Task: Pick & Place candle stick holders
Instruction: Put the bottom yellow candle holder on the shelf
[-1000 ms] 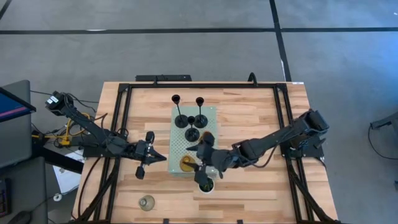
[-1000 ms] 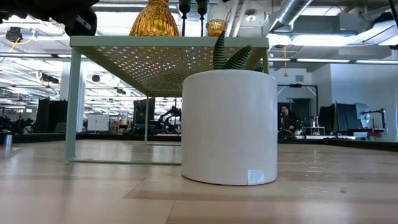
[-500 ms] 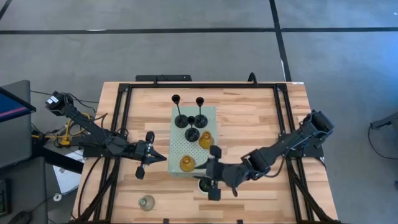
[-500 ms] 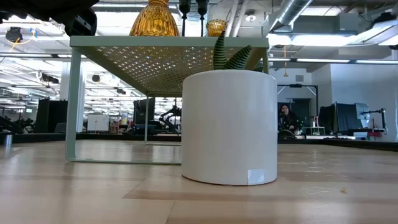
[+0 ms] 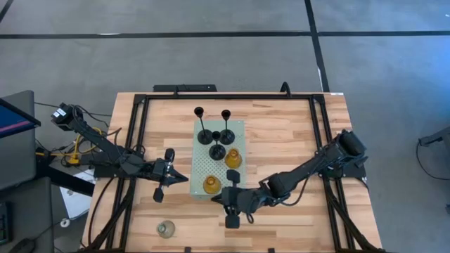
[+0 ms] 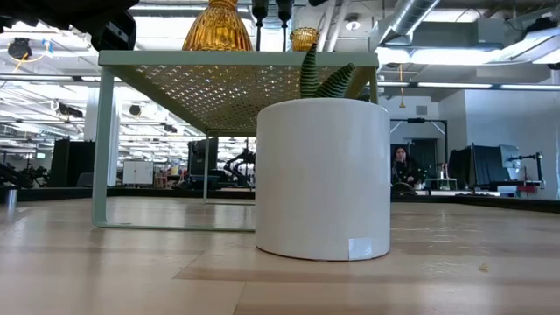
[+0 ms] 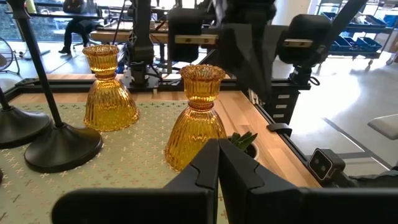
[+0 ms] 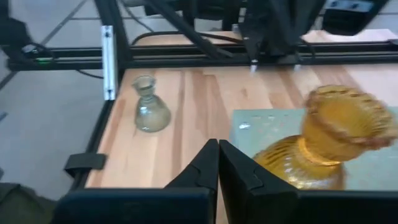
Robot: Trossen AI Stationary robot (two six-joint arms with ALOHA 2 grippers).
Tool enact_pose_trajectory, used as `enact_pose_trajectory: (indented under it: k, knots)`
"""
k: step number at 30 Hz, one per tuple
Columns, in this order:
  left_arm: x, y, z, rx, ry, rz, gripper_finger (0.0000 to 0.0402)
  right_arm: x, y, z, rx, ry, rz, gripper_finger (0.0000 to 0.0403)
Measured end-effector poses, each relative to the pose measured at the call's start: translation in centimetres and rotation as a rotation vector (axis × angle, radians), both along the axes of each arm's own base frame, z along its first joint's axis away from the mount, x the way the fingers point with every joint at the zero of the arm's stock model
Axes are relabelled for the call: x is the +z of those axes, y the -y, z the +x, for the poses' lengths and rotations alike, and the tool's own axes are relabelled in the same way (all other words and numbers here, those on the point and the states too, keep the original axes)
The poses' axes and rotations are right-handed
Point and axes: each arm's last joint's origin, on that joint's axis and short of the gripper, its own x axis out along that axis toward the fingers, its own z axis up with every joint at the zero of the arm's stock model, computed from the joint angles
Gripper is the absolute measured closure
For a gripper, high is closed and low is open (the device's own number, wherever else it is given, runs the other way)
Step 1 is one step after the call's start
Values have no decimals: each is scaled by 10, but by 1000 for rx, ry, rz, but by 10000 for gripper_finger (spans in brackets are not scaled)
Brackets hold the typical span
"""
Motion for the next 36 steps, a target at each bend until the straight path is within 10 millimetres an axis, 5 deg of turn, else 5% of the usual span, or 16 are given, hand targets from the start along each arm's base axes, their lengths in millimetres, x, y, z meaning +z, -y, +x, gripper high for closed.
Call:
enact_pose_trajectory:
  k: [30,36]
  knots:
    - [0,0,0,-2,0,0,394,0,69,28,-180,3,-52,403]
    - [0,1,0,-39,1,-5,394,4,59,26,-109,28,-23,403]
